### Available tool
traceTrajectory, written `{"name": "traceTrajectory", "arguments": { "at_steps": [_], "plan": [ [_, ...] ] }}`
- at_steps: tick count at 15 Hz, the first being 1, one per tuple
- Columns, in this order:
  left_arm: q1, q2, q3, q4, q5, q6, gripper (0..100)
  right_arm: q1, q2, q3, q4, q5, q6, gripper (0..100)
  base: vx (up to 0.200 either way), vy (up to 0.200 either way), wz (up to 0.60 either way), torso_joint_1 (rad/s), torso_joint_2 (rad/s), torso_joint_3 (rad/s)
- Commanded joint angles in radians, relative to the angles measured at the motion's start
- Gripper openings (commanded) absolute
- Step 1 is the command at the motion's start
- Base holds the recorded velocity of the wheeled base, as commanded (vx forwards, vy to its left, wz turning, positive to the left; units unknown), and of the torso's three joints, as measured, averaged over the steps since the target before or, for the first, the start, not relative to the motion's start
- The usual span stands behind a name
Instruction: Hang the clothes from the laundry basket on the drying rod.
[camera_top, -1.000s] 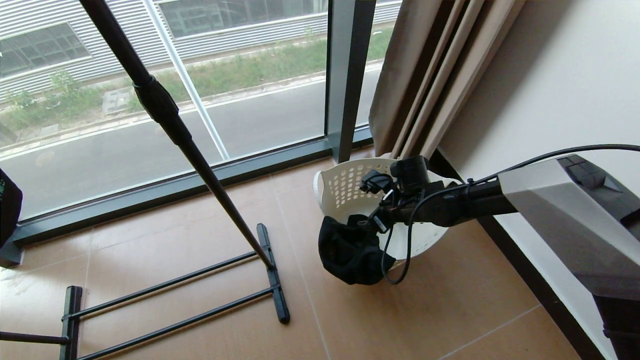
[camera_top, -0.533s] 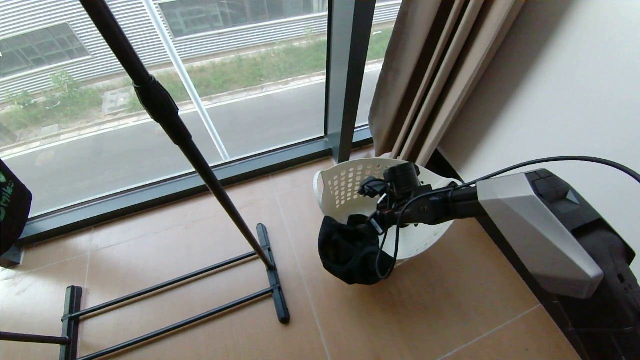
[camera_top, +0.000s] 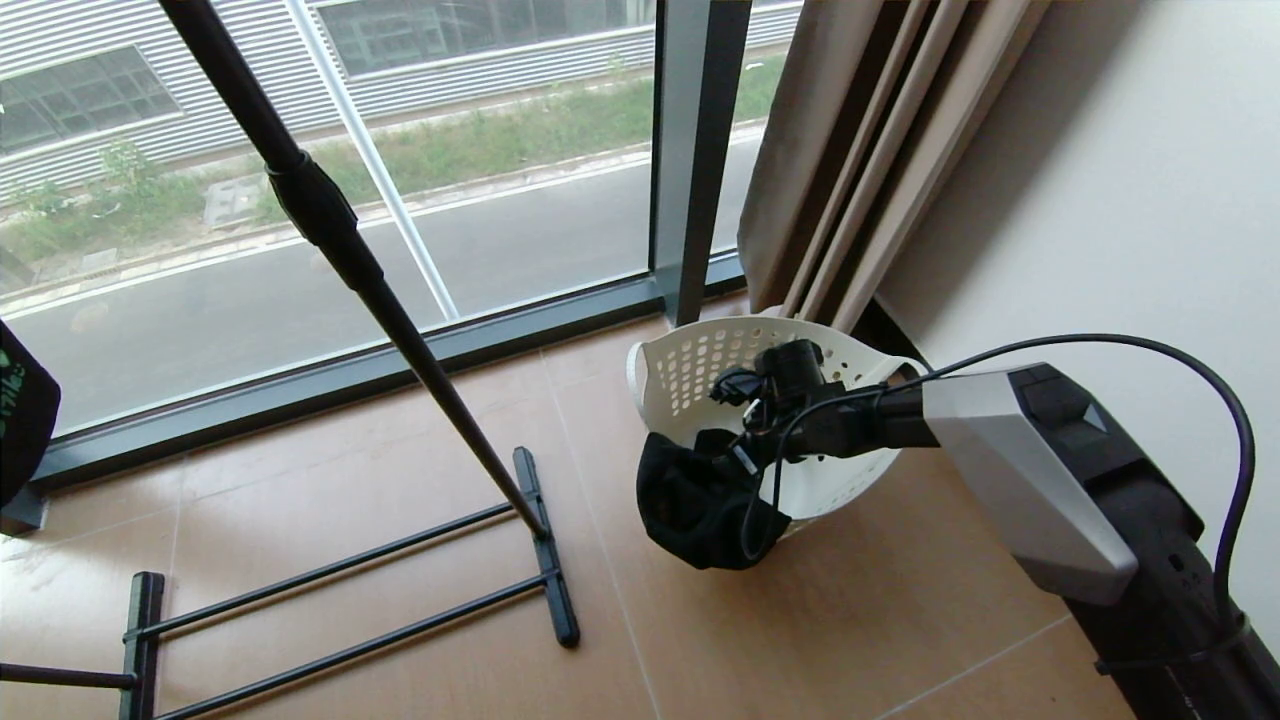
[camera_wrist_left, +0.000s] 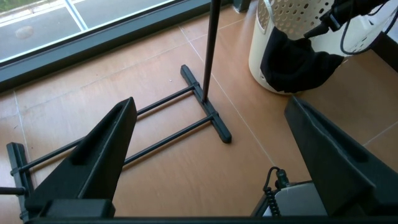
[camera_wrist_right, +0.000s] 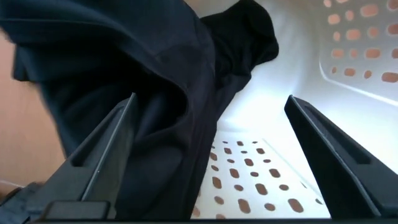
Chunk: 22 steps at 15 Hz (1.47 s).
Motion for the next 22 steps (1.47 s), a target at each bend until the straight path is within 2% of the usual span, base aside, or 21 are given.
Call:
{"name": "traceTrajectory", "arguments": {
  "at_steps": [1,4,7,11,12,18,20,22],
  "plan": [
    [0.001,0.001,0.000,0.000,0.000,0.000,100,0.004,0.042,-0.008,0.027,-0.002,0.000,100,0.000,0.000,0.00,0.000,0.00,0.000],
    [-0.001,0.001,0.000,0.000,0.000,0.000,100,0.004,0.076,-0.008,0.103,-0.002,0.003,100,0.000,0.000,0.00,0.000,0.00,0.000],
    [0.001,0.001,0.000,0.000,0.000,0.000,100,0.006,0.091,-0.008,0.101,-0.002,0.004,100,0.000,0.000,0.00,0.000,0.00,0.000],
    [0.001,0.001,0.000,0.000,0.000,0.000,100,0.013,0.106,-0.008,0.103,-0.002,0.055,100,0.000,0.000,0.00,0.000,0.00,0.000],
    [0.001,0.001,0.000,0.000,0.000,0.000,100,0.013,0.106,-0.008,0.101,-0.001,0.062,0,0.000,0.000,0.00,0.000,0.00,0.000],
    [0.001,0.001,0.000,0.000,0.000,0.000,100,0.015,0.096,-0.008,0.098,0.001,0.098,0,0.000,0.000,0.00,0.000,0.00,0.000],
    [-0.001,0.001,0.000,0.000,0.000,0.000,100,0.015,0.066,-0.008,0.095,0.002,0.108,0,0.000,0.000,0.00,0.000,0.00,0.000],
    [0.001,0.001,0.000,0.000,0.000,0.001,100,0.020,-0.029,-0.008,0.054,0.007,0.122,0,0.000,0.000,0.00,0.000,0.00,0.000]
  ]
}}
